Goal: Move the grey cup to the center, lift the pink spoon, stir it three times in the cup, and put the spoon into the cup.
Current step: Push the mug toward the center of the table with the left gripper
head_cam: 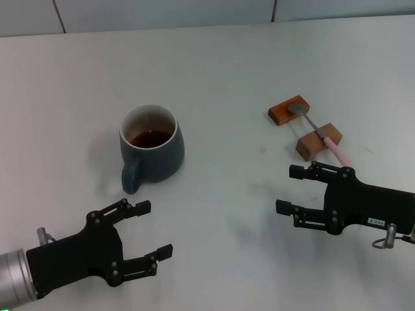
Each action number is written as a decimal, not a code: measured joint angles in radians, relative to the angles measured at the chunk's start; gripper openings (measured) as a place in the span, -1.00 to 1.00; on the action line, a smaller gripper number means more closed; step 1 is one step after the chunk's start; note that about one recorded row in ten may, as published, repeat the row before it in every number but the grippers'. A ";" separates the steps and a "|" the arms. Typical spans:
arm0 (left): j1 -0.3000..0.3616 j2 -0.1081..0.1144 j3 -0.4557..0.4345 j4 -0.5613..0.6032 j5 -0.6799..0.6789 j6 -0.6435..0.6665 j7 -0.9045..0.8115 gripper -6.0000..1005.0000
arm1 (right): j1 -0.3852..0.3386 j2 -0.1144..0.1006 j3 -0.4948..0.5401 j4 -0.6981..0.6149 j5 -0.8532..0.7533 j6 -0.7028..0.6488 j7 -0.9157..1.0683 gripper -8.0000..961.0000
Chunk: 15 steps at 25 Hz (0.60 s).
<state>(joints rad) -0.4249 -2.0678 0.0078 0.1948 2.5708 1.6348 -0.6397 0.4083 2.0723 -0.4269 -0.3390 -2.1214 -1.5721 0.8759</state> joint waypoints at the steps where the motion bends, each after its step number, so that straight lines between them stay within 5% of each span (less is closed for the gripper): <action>1: 0.000 0.000 0.000 0.000 0.000 0.000 -0.001 0.61 | 0.000 0.000 0.000 0.000 0.000 0.000 0.000 0.60; 8: -0.010 0.001 0.024 0.000 0.015 0.003 0.004 0.57 | 0.000 0.000 0.002 0.000 0.000 0.000 0.001 0.60; 15: -0.011 0.002 0.024 0.000 0.008 0.001 0.001 -0.06 | -0.002 0.000 0.002 0.000 0.000 0.000 0.001 0.60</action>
<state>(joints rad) -0.4356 -2.0662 0.0314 0.1948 2.5784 1.6361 -0.6388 0.4065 2.0724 -0.4248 -0.3390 -2.1214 -1.5723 0.8771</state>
